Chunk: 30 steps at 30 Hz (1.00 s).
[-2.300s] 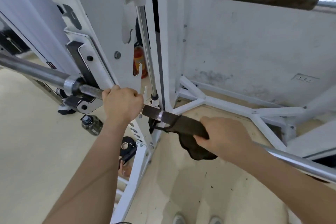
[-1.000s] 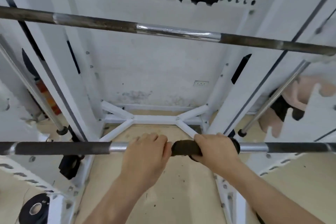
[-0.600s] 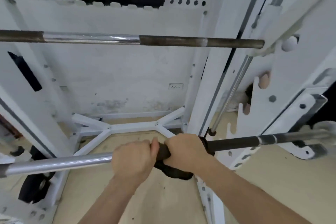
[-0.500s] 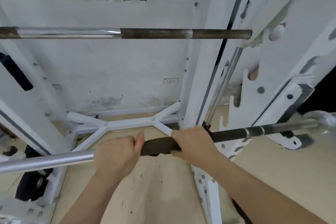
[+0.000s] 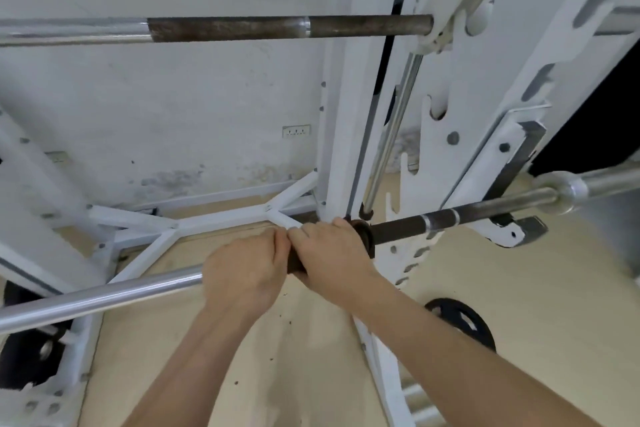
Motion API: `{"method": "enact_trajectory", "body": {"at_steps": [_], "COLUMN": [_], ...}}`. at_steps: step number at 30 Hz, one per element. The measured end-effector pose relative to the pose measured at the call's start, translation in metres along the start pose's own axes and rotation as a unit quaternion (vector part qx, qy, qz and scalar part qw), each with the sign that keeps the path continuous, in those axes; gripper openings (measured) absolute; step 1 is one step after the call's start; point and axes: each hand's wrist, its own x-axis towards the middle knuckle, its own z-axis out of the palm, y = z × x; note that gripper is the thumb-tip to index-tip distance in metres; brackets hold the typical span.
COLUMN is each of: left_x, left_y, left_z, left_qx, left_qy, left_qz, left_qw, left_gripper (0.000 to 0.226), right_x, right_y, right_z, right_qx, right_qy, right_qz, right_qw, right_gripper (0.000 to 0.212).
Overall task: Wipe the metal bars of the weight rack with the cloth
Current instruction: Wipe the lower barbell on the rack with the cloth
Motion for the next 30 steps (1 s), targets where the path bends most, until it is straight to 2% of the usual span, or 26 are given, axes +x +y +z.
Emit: {"method": "enact_trajectory", "body": {"at_steps": [2, 5, 8, 9, 12, 13, 16, 19, 22, 25, 27, 30], "left_x": [0.001, 0.005, 0.008, 0.008, 0.008, 0.010, 0.018, 0.028, 0.036, 0.044, 0.050, 0.057], "left_y": [-0.011, -0.007, -0.003, -0.003, 0.025, 0.042, 0.096, 0.132, 0.156, 0.180, 0.193, 0.208], "left_z": [0.002, -0.001, -0.001, -0.001, 0.001, 0.003, 0.009, 0.017, 0.023, 0.026, 0.030, 0.037], "left_qx": [-0.005, 0.016, 0.033, 0.032, 0.006, -0.025, -0.100, -0.120, -0.158, -0.087, -0.025, 0.025], "left_qy": [-0.013, -0.030, -0.061, -0.062, 0.033, 0.044, 0.019, 0.002, -0.094, -0.164, -0.166, -0.100], "left_qz": [0.005, 0.011, -0.013, -0.012, 0.098, 0.115, 0.141, 0.165, 0.163, 0.179, 0.152, 0.090], "left_qw": [1.000, 0.999, 0.998, 0.997, 0.995, 0.992, 0.985, 0.979, 0.969, 0.966, 0.974, 0.991], "left_gripper": [0.051, 0.058, 0.054, 0.048, 0.018, 0.015, 0.024, 0.029, 0.031, 0.042, 0.049, 0.021], "right_x": [-0.019, -0.045, -0.043, -0.039, -0.035, -0.038, -0.055, -0.075, -0.091, -0.103, -0.110, -0.113], "right_y": [0.042, 0.115, 0.126, 0.114, 0.073, 0.069, 0.093, 0.139, 0.182, 0.221, 0.235, 0.243], "right_z": [-0.010, -0.033, -0.042, -0.042, -0.027, -0.022, -0.018, -0.031, -0.044, -0.059, -0.063, -0.058], "right_qx": [-0.007, -0.061, -0.048, -0.040, -0.017, -0.012, -0.009, 0.020, 0.067, 0.140, 0.161, 0.155], "right_qy": [-0.062, -0.164, -0.200, -0.199, -0.143, -0.118, -0.062, -0.096, -0.134, -0.128, -0.113, -0.093], "right_qz": [0.027, 0.157, 0.221, 0.223, 0.170, 0.144, 0.064, 0.057, 0.078, 0.119, 0.133, 0.116], "right_qw": [0.998, 0.972, 0.953, 0.953, 0.975, 0.982, 0.996, 0.993, 0.986, 0.975, 0.971, 0.977], "right_gripper": [0.027, 0.023, 0.019, 0.018, 0.019, 0.023, 0.030, 0.038, 0.039, 0.038, 0.045, 0.045]}}
